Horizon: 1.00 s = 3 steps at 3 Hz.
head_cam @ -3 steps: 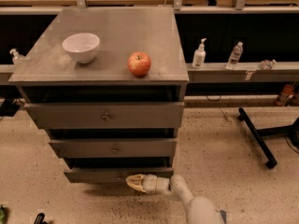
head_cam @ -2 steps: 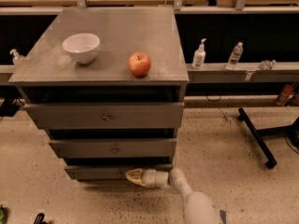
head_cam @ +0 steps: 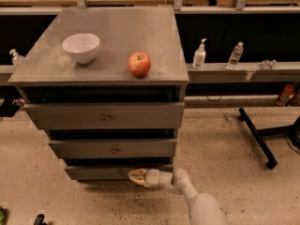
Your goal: Close bottom drawer
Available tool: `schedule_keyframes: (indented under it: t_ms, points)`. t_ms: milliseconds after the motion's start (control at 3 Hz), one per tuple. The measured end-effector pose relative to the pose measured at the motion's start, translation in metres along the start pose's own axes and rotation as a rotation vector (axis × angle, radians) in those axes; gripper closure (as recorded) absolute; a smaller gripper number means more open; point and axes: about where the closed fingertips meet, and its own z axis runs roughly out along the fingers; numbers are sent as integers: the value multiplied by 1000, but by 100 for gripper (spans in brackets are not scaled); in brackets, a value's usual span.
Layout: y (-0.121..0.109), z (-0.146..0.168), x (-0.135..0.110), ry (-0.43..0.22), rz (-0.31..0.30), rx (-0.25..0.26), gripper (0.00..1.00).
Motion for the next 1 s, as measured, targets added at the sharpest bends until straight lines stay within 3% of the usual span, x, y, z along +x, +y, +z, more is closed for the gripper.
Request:
schedule_keyframes:
  t_ms: [333, 667, 1000]
  points:
    - [17, -32, -44, -81, -105, -39, 100]
    - [37, -52, -71, -124, -154, -73, 100]
    - [50, -76, -92, -91, -146, -64, 84]
